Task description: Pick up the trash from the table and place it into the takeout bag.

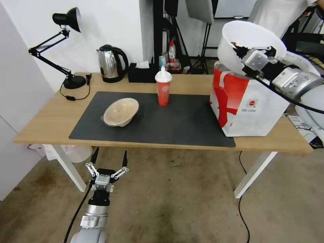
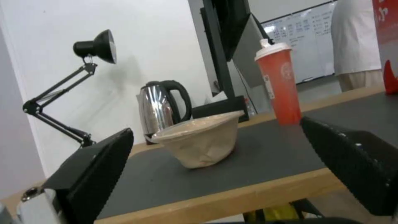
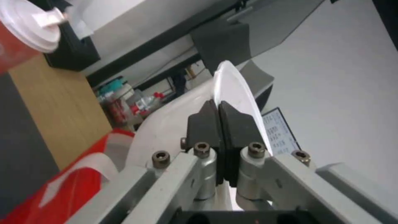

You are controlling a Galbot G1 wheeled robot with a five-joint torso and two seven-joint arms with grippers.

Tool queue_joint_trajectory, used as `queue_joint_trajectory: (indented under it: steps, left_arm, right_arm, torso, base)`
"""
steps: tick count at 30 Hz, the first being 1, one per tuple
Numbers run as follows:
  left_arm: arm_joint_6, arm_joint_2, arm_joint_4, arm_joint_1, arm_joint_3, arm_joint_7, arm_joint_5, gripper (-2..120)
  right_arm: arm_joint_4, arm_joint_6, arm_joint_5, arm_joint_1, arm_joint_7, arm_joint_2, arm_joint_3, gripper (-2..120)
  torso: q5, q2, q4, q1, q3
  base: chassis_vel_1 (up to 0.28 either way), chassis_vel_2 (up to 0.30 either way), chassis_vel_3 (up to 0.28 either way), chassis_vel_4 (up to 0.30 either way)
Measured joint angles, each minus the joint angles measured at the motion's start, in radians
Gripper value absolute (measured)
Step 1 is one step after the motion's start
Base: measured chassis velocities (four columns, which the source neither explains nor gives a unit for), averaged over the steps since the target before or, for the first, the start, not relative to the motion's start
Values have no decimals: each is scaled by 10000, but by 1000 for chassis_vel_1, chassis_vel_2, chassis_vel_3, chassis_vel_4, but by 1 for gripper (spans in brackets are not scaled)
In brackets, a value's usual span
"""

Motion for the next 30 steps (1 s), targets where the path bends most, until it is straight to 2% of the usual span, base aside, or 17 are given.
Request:
queue_joint_trajectory:
  steps: [13,30]
  left_arm:
    - [53,172,21,113,-163,0,-23,100]
    - [49,140,-32,217,-178,0,-23,100]
  right_arm:
    - [-420,336,-449,-1055,1,530,1175,0]
    - [-407,379,-542,-1443,30,765,1424,0]
  torso:
    - [0,0,-1,0,0]
    - [0,0,-1,0,0]
  base:
    - [0,0,0,0]
    - [0,0,0,0]
